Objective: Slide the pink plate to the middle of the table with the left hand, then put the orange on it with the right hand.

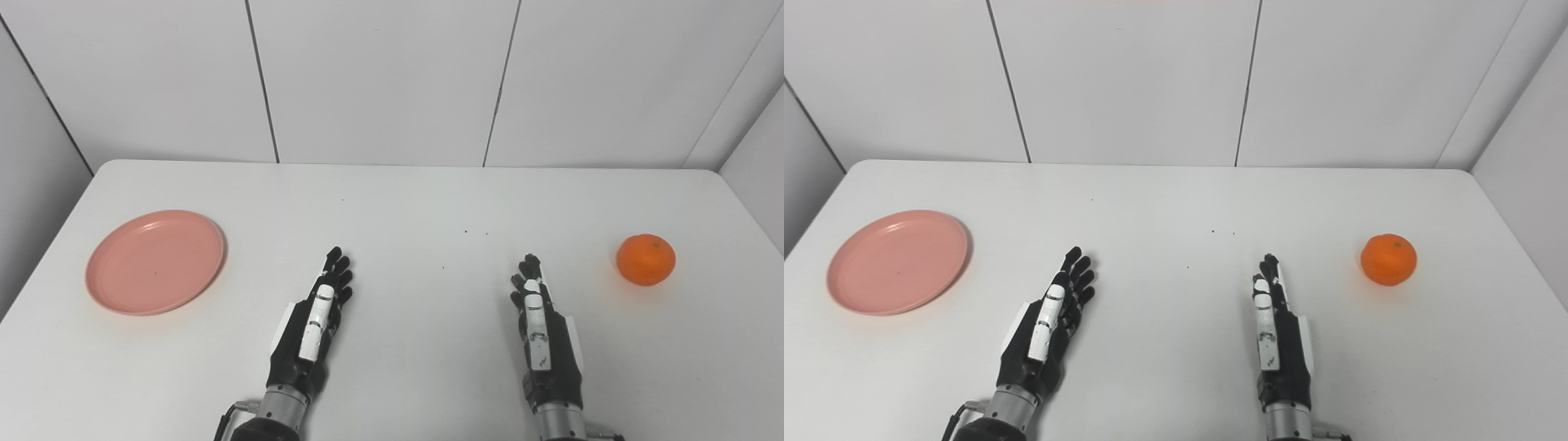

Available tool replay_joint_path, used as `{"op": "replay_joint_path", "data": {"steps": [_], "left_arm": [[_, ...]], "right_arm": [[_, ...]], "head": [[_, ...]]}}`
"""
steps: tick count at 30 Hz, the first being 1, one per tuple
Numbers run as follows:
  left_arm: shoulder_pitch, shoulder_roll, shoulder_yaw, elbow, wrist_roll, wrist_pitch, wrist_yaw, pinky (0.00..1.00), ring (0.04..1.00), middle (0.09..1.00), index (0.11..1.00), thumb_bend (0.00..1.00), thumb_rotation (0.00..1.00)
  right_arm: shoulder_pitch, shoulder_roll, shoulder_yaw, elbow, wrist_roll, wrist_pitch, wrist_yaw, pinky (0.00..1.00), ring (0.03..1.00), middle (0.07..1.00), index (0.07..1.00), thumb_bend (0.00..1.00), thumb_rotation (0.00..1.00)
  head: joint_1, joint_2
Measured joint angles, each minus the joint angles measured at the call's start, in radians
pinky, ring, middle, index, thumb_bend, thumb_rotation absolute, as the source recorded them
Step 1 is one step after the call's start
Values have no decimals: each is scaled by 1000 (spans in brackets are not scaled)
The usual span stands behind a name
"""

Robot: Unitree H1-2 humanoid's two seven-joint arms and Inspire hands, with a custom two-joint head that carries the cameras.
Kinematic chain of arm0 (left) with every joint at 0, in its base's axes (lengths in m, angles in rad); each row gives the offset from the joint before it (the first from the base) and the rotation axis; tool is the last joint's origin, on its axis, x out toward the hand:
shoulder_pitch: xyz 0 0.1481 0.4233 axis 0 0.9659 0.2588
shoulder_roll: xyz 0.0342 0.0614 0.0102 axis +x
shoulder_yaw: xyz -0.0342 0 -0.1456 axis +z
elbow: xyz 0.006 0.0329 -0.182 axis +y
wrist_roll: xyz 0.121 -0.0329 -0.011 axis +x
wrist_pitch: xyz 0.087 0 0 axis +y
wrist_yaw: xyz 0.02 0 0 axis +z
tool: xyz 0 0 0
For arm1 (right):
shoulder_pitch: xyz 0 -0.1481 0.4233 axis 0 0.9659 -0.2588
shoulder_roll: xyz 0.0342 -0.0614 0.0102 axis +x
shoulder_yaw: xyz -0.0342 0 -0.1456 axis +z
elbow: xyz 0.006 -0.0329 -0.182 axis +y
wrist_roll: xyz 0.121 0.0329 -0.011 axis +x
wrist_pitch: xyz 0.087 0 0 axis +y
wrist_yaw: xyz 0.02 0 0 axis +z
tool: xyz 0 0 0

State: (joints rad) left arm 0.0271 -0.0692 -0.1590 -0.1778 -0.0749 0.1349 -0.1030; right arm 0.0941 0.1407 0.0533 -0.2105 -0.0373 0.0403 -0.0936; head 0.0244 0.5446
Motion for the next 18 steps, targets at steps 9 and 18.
{"op": "replay_joint_path", "data": {"steps": [9, 18], "left_arm": [[1, -29, -29, 37, 54, -43, 32, 1000, 993, 1000, 1000, 416, 1000], [2, -49, -53, 73, 81, -95, 51, 984, 987, 1000, 1000, 418, 1000]], "right_arm": [[2, -45, -21, 2, 47, -4, 24, 1000, 975, 993, 996, 243, 1000], [6, -77, -25, 23, 75, -44, 54, 982, 964, 979, 988, 242, 1000]], "head": [[103, -57], [152, -89]]}}
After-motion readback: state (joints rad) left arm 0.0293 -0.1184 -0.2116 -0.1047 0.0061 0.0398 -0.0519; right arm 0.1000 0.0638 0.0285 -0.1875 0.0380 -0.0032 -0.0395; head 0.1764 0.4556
